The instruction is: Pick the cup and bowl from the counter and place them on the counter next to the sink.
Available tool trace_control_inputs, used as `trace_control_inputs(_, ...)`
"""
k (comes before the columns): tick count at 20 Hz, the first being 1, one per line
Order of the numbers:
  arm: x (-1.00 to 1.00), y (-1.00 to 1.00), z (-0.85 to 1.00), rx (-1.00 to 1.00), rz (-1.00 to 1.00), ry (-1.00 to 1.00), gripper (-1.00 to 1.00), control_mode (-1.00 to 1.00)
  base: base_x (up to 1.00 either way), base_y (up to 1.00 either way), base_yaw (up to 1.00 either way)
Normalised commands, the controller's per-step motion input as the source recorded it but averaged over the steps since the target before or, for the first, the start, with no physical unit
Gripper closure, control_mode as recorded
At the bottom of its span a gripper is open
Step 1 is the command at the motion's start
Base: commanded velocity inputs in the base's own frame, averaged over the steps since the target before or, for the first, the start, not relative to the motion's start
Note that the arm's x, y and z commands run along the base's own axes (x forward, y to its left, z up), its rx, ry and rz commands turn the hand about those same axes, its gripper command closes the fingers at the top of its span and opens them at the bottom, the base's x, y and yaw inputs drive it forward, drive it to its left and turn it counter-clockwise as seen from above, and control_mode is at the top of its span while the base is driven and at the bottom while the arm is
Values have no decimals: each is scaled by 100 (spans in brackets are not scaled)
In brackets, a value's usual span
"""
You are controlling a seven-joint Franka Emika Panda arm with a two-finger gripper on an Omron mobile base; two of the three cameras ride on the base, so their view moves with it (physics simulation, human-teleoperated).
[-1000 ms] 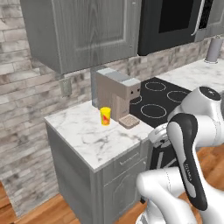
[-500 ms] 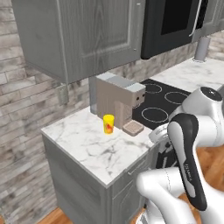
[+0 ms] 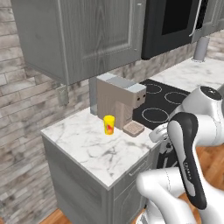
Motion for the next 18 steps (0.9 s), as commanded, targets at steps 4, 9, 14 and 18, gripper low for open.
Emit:
trace_control_inputs(4, 0, 0, 0, 0, 0, 0, -100, 100, 0, 0, 0)
trace_control_inputs(9, 0, 0, 0, 0, 0, 0, -100, 100, 0, 0, 0)
trace_control_inputs(14, 0, 0, 0, 0, 0, 0, -100, 100, 0, 0, 0)
trace_control_inputs(18, 0, 0, 0, 0, 0, 0, -100, -100, 0, 0, 0)
